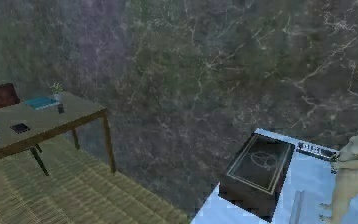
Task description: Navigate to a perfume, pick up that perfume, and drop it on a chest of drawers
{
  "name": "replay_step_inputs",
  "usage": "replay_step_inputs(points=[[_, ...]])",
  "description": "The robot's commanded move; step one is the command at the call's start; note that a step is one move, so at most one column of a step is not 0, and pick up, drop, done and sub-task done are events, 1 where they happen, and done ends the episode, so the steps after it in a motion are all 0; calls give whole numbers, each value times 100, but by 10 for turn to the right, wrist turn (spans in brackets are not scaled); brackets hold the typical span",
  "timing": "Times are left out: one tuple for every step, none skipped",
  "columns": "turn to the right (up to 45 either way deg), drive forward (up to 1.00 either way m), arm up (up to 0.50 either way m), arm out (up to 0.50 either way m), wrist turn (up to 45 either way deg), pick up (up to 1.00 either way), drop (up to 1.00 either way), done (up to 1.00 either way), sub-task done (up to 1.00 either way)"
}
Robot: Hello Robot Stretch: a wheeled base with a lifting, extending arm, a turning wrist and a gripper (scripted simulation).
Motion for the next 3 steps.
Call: replay_step_inputs(points=[[-450,0,0,0,0,0,0,0,0],[-450,0,0,0,0,0,0,0,0],[450,0,0,0,0,0,0,0,0]])
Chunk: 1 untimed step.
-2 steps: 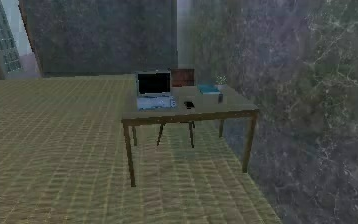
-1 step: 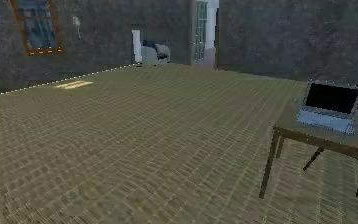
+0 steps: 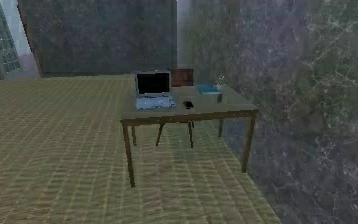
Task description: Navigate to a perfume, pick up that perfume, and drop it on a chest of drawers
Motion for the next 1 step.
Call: replay_step_inputs(points=[[300,0,0,0,0,0,0,0,0]])
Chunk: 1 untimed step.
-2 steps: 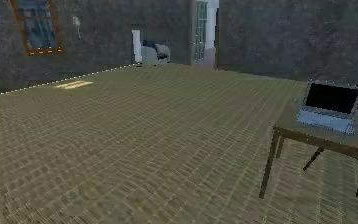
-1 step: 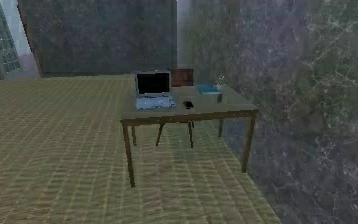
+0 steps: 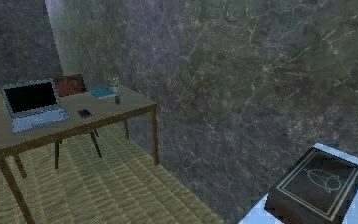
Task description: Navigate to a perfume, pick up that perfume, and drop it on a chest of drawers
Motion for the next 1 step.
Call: replay_step_inputs(points=[[0,0,0,36,0,0,0,0,0]])
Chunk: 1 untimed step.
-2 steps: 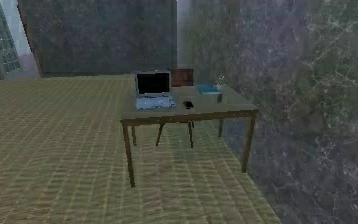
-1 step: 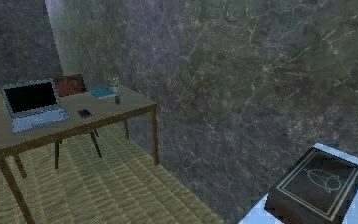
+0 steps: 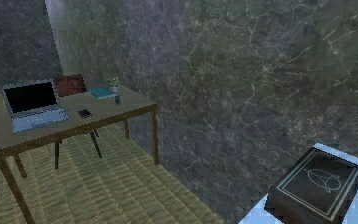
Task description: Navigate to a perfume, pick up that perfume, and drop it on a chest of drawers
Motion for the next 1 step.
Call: replay_step_inputs(points=[[0,0,0,0,390,0,0,0,0]])
